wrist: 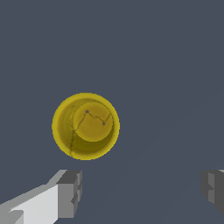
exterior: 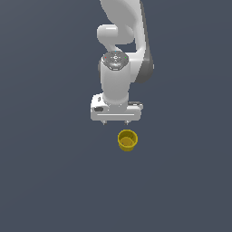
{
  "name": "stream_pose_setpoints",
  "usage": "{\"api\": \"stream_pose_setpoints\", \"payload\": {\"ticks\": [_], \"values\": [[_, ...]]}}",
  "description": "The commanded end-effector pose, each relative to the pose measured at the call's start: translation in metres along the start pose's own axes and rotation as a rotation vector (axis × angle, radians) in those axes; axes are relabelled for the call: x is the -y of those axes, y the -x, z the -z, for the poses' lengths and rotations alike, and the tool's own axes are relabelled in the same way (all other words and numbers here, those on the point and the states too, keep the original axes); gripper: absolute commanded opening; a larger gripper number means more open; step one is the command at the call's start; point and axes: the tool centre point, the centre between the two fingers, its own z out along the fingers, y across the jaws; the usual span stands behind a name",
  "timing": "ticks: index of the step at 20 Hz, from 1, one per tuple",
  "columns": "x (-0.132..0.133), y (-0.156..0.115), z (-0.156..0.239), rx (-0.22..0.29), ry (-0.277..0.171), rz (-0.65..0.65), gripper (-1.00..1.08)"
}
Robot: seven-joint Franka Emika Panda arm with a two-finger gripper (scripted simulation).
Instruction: Pick up the object and move it to a goal position.
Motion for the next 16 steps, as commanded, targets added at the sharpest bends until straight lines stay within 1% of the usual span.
{"api": "stream_pose_setpoints", "payload": {"ticks": [1, 8, 16], "values": [[0.0, 0.0, 0.0, 0.0, 0.0, 0.0, 0.28], [-0.0077, 0.0015, -0.0048, 0.003, 0.017, -0.007, 0.28], [-0.0064, 0.0002, -0.0073, 0.002, 0.006, 0.018, 0.28]]}}
